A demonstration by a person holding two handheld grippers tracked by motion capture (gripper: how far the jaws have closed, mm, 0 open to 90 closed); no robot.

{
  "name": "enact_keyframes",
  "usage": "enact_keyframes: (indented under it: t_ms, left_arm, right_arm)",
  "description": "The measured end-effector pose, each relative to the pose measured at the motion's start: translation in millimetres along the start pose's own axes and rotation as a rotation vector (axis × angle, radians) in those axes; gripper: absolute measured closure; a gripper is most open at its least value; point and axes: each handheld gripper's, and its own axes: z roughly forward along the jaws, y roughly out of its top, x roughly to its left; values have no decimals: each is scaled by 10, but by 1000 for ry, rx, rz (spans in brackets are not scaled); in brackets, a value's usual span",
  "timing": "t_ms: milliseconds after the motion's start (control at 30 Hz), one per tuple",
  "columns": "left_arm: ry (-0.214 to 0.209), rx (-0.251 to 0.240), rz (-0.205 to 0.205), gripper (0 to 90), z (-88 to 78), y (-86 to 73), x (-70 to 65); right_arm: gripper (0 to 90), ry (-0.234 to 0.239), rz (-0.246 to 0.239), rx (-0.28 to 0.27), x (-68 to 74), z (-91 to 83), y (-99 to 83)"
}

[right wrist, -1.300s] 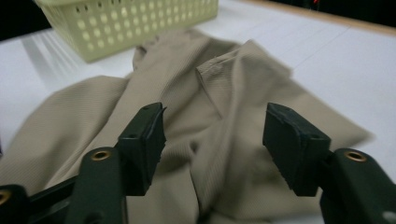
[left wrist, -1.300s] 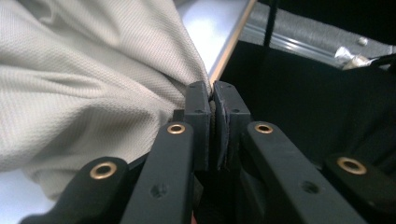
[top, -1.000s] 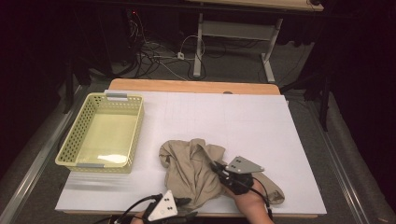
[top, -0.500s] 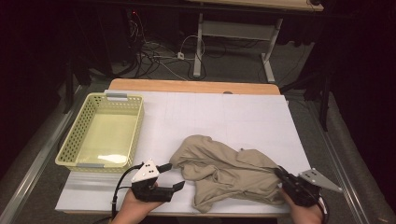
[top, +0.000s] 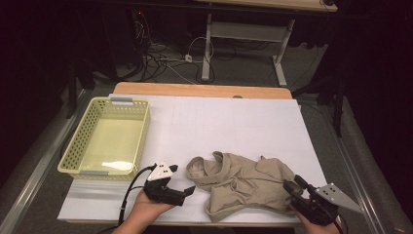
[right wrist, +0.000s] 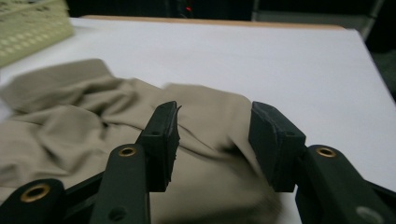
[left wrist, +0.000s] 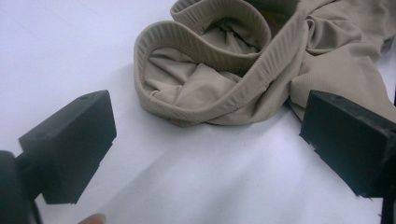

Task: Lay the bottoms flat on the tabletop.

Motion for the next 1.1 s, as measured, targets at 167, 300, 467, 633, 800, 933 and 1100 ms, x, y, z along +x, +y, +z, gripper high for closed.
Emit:
enact_keyframes:
  t_ms: [167,300,467,633,800,933,1100]
  left_arm:
    - [-9,-1,-4,27,-72,-57,-49]
    - [-7,2,-20,27,-163,-124,-68]
    - [14,3,-36,27,-291,-213,-103]
    - [4,29,-42,31,-330,-268,-211]
    - [-50,56,-11,33,-204,-216,-417]
    - [-107,81,15,64,-45,-166,-592]
    - [-154,161,79,142,214,-99,-802]
  right_arm:
    - [535,81,-65,-1,244,122,99]
    - [536,139,-95,20,383,295,142]
    - [536,203,-127,68,537,559,160]
    - [510,166,-117,93,423,698,218]
    - [386,86,-43,154,50,730,188]
    - [224,87,7,231,-94,780,82]
    - [669,117,-75,282,-22,727,-5]
